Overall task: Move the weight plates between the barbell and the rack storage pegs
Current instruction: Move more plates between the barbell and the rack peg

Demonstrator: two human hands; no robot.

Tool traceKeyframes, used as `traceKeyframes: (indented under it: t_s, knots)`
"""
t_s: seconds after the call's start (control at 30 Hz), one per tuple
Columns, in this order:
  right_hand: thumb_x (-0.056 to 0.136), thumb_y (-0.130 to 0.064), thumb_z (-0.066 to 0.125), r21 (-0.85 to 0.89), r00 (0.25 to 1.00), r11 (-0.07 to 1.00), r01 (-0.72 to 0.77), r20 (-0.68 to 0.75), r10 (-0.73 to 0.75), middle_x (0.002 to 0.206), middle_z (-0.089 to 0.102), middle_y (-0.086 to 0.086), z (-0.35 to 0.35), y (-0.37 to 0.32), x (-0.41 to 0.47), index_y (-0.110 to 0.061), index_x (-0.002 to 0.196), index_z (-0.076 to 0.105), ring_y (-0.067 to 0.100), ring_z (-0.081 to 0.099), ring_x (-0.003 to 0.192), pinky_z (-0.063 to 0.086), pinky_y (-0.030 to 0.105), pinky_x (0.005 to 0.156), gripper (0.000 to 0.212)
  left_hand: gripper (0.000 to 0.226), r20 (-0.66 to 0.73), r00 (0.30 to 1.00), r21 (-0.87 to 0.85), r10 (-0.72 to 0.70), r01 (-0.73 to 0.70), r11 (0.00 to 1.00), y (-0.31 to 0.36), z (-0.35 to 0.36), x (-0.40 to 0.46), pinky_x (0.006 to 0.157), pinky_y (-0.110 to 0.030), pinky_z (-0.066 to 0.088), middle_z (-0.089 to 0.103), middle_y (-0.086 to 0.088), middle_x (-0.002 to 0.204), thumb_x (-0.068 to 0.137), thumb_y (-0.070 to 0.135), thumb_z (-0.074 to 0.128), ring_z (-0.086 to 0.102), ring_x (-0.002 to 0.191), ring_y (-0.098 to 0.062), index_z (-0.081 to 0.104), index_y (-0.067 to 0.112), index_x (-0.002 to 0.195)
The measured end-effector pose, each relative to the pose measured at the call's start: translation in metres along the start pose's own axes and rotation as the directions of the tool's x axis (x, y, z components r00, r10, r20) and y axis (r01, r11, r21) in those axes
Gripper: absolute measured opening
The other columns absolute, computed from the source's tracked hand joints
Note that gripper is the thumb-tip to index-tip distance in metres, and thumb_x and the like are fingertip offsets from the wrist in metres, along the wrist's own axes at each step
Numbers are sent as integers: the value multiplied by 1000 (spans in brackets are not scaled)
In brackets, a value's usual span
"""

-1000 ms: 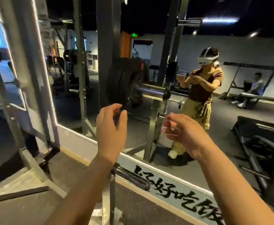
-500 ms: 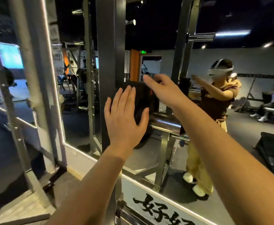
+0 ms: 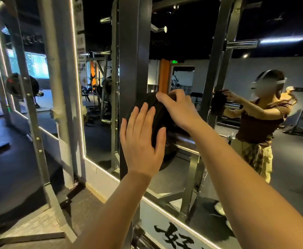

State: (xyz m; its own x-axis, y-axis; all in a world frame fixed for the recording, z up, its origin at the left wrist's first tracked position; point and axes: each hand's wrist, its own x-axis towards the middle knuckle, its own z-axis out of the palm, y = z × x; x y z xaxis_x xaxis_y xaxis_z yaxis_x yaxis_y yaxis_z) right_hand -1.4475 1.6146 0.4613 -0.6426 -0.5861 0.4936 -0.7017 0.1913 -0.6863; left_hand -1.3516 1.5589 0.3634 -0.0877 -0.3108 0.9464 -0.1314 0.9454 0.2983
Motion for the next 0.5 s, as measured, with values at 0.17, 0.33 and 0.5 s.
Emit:
traceKeyframes:
  t_s: [0.17, 0.33, 0.5]
  knots:
    - [81, -65, 52, -257, 953, 937, 237, -124, -275, 139, 36, -2, 10, -4, -31, -29, 135, 39, 18, 31, 130, 35, 39, 104, 67, 54, -107, 993, 34, 58, -55, 998, -15, 9, -44, 117, -46, 19, 26, -4, 153, 96, 29, 46, 21, 145, -24, 27, 10, 144]
    - [81, -63, 53, -338, 927, 886, 318, -86, -365, 144, 33, -3, 7, -3, -37, -30, 139, 35, 18, 27, 135, 30, 43, 109, 69, 63, -27, 997, 45, 69, -67, 997, -17, -1, -57, 116, -52, 20, 20, -4, 155, 93, 33, 49, 18, 146, -26, 22, 12, 146]
    - [73, -74, 47, -159, 978, 966, 202, -22, -208, 145, 33, -5, -4, 3, -22, -34, 141, 32, 18, 31, 133, 32, 53, 107, 80, 61, 133, 991, 30, 36, -40, 999, 2, -24, -12, 117, -48, 12, 31, -6, 153, 92, 43, 46, 23, 144, -22, 31, 15, 144]
